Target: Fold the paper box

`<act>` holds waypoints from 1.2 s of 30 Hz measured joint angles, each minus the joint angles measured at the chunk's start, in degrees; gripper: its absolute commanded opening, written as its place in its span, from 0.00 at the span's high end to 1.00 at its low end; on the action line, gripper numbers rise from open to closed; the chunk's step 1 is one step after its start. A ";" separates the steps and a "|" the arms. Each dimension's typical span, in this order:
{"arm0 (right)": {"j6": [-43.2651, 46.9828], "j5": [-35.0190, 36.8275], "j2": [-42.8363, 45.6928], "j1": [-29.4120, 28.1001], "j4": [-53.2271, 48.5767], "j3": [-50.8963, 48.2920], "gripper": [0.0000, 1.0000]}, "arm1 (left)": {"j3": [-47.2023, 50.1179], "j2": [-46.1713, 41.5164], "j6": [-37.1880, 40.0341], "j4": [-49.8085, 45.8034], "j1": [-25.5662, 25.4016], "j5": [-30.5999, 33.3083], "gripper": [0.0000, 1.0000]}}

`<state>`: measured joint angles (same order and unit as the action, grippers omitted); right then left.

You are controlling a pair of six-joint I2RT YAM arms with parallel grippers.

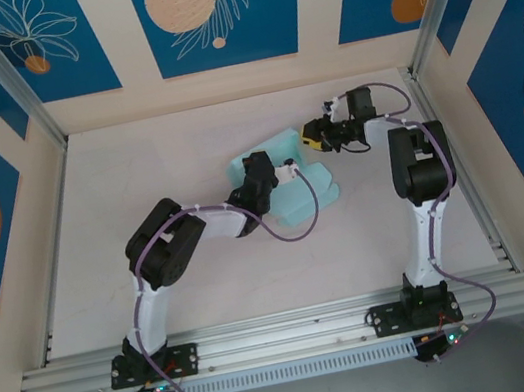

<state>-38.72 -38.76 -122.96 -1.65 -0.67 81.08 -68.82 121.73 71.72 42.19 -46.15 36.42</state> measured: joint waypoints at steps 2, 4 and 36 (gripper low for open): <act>0.28 0.22 0.57 0.04 1.40 -1.62 0.67 | 0.00 0.00 -0.87 -0.44 0.00 -0.15 1.00; 0.37 0.22 0.98 0.22 3.43 -3.45 0.67 | 0.00 0.00 -1.86 -0.98 0.00 -0.39 1.00; 0.87 -2.84 5.31 0.74 19.28 -17.88 0.56 | -4.26 -0.17 -10.38 -15.69 2.69 -10.05 1.00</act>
<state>-37.85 -41.60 -117.64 -0.91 18.61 63.20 -73.08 121.56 61.34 26.50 -43.46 26.37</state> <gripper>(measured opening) 0.439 0.039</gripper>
